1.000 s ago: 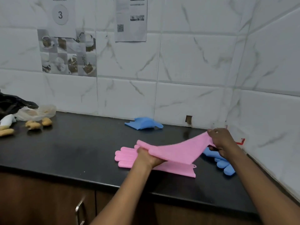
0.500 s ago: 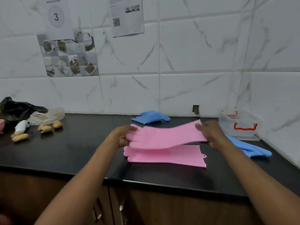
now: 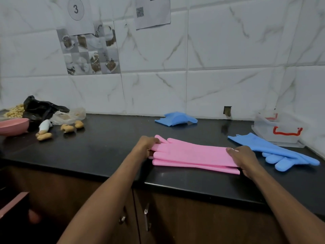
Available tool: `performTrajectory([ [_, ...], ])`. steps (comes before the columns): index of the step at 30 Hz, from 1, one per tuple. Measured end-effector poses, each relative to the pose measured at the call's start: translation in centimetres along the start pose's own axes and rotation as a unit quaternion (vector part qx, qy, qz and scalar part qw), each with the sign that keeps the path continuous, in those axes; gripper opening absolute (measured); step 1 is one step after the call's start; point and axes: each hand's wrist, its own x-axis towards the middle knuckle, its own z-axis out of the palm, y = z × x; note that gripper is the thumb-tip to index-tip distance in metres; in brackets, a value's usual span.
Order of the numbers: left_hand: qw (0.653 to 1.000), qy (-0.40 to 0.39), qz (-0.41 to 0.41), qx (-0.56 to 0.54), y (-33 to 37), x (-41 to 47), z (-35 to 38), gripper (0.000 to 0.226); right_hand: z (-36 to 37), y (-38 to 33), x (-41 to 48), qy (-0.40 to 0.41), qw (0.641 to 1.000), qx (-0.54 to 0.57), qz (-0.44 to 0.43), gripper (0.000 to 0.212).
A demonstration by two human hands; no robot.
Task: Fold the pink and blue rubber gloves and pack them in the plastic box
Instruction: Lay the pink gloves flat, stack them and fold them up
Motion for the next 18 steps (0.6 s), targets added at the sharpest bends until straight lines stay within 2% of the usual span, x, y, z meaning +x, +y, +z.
performTrajectory([
  [5,0.999,0.027,0.016,0.031,-0.7,0.3,-0.1,0.011,0.2,0.2,-0.3,-0.003,0.999,-0.027,-0.032,0.029],
  [7,0.993,0.053,0.053,0.087,-0.8,0.3,0.0,0.015,0.2,0.0,-0.6,-0.002,0.998,-0.049,-0.047,0.025],
  [9,0.974,0.097,0.107,0.176,-0.8,0.1,0.1,0.027,0.1,-0.1,-0.9,-0.007,0.997,-0.060,-0.041,0.034],
  [12,0.938,0.145,0.148,0.278,-1.0,-0.2,0.2,0.037,-0.2,0.0,-1.1,-0.008,0.999,-0.031,-0.038,0.033],
  [14,0.931,0.154,0.146,0.296,-1.3,-0.1,0.3,0.044,-0.5,0.0,-1.4,0.002,0.999,0.003,-0.032,0.028],
  [18,0.921,0.193,0.166,0.296,-2.6,0.0,0.7,0.054,-1.0,0.1,-2.2,0.060,0.996,0.067,-0.016,0.033],
])
